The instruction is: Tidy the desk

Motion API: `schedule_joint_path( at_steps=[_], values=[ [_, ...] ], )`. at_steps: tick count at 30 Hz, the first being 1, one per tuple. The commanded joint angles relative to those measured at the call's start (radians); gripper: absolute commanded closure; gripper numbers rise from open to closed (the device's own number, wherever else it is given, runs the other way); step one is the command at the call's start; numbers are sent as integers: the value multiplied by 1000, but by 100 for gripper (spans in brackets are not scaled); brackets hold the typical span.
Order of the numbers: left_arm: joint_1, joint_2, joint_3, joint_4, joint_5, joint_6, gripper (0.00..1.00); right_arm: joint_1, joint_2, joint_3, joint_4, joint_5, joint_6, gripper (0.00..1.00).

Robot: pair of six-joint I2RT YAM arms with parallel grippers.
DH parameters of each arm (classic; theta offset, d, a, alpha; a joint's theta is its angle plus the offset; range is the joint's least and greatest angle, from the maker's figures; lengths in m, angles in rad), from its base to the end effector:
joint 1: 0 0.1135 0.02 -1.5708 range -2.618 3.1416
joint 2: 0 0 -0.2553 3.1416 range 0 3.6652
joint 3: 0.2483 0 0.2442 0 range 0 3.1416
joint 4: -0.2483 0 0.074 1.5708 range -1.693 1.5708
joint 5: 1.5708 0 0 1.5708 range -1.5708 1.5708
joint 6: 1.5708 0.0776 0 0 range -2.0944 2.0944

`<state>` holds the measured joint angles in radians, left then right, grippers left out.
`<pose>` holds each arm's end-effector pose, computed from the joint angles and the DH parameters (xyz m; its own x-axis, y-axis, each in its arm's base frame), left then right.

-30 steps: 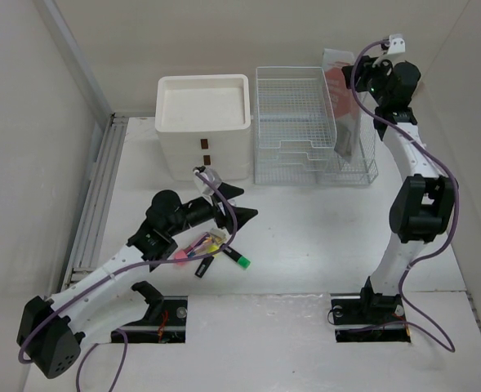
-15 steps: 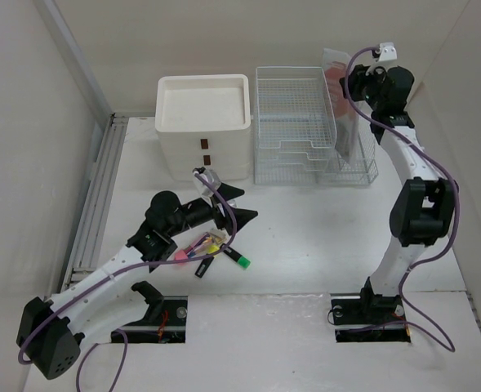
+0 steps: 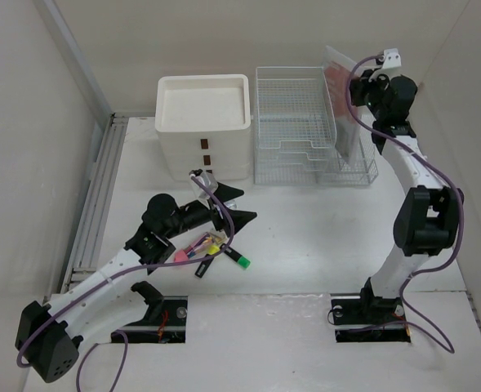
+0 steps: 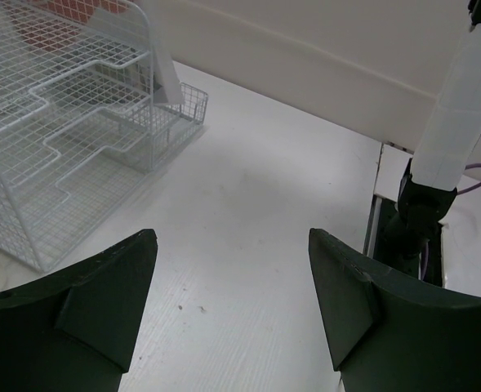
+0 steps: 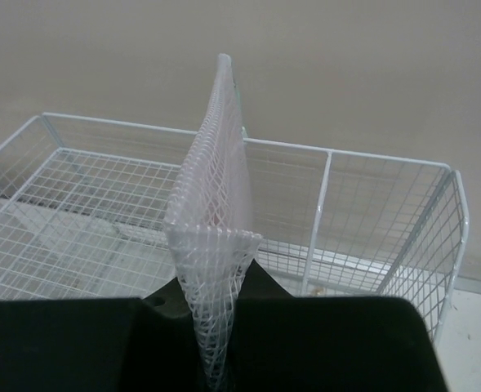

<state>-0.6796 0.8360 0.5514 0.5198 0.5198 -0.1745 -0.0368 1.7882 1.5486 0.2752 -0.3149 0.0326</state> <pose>0.1549 -0.1747 0.3270 0.0186 -0.2087 -0.9778 0.9387 0.3404 -0.0548 0.4675 0.0068 0.3702 0.0266 0.0300 -0.9992 -0.2753 0.9611 0.0216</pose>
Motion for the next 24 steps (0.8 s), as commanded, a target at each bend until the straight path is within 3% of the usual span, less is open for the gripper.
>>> schedule_joint_path(
  at_steps=[1,11,24],
  values=[
    [-5,-28,-8,59,19,-6,28,9,-66,-59,200,-38,77,100],
    [-5,-28,-8,59,19,-6,28,9,-96,-243,639,-23,228,100],
    [-5,-9,1,49,19,-6,28,9,-66,-349,861,2,271,100]
  ],
)
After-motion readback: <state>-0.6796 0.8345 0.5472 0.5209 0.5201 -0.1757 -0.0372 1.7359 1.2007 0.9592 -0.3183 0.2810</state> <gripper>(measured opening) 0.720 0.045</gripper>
